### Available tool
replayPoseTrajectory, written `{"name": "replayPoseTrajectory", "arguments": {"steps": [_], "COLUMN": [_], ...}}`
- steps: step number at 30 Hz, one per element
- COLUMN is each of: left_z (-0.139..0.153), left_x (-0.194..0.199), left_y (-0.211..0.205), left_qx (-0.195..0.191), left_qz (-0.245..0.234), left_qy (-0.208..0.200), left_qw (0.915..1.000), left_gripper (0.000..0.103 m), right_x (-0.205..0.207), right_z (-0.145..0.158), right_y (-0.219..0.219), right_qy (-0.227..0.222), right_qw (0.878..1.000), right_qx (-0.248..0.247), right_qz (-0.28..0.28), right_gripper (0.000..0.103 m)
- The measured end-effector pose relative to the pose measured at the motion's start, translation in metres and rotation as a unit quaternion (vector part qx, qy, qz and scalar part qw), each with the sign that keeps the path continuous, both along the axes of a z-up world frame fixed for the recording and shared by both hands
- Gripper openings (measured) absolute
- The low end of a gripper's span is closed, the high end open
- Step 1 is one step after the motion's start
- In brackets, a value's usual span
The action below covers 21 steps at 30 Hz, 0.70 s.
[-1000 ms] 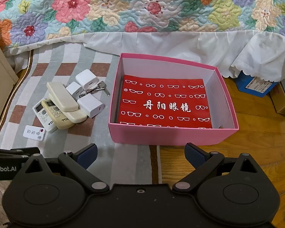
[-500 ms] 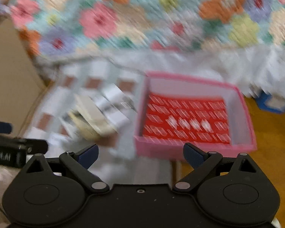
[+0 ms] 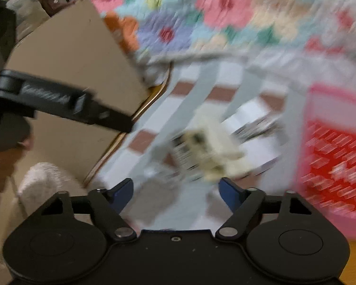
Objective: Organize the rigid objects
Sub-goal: 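Reach the left gripper to the white TCL remote and grasp it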
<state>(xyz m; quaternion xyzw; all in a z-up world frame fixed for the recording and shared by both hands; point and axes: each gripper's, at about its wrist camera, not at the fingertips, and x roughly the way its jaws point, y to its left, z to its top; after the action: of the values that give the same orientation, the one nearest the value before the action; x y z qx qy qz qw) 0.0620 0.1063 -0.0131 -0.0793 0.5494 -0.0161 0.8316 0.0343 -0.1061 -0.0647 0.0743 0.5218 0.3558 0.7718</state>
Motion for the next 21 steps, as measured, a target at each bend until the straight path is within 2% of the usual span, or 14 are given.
{"name": "replayPoseTrajectory", "arguments": {"steps": [3, 5, 7, 9, 13, 16, 19, 21], "left_z": [-0.032, -0.052, -0.074, -0.093, -0.119, -0.137, -0.147, -0.150], "left_x": [0.019, 0.033, 0.047, 0.061, 0.082, 0.094, 0.101, 0.102], "left_y": [0.010, 0.019, 0.032, 0.044, 0.054, 0.057, 0.065, 0.067], "left_qx": [0.000, -0.012, -0.030, -0.042, -0.027, -0.015, -0.048, -0.068], "left_qz": [0.000, -0.001, 0.009, 0.013, -0.004, -0.004, 0.009, 0.006], "left_qy": [0.020, 0.031, 0.042, 0.049, 0.042, 0.038, 0.024, 0.021], "left_qw": [0.9998, 0.9994, 0.9986, 0.9978, 0.9988, 0.9992, 0.9985, 0.9974], "left_gripper": [0.097, 0.092, 0.087, 0.083, 0.081, 0.078, 0.070, 0.063], "right_x": [0.008, 0.011, 0.016, 0.017, 0.019, 0.014, 0.012, 0.013], "right_z": [-0.032, -0.051, -0.071, -0.087, -0.101, -0.103, -0.105, -0.112], "right_y": [0.019, 0.029, 0.037, 0.042, 0.044, 0.053, 0.056, 0.051], "right_qy": [0.060, 0.073, 0.085, 0.086, 0.081, 0.060, 0.046, 0.048], "right_qw": [0.998, 0.997, 0.995, 0.994, 0.989, 0.988, 0.985, 0.983], "right_qx": [0.022, 0.018, 0.007, -0.009, -0.011, -0.045, -0.060, -0.049], "right_qz": [-0.006, -0.023, -0.045, -0.071, -0.122, -0.133, -0.154, -0.170], "right_gripper": [0.063, 0.055, 0.037, 0.031, 0.031, 0.033, 0.033, 0.035]}}
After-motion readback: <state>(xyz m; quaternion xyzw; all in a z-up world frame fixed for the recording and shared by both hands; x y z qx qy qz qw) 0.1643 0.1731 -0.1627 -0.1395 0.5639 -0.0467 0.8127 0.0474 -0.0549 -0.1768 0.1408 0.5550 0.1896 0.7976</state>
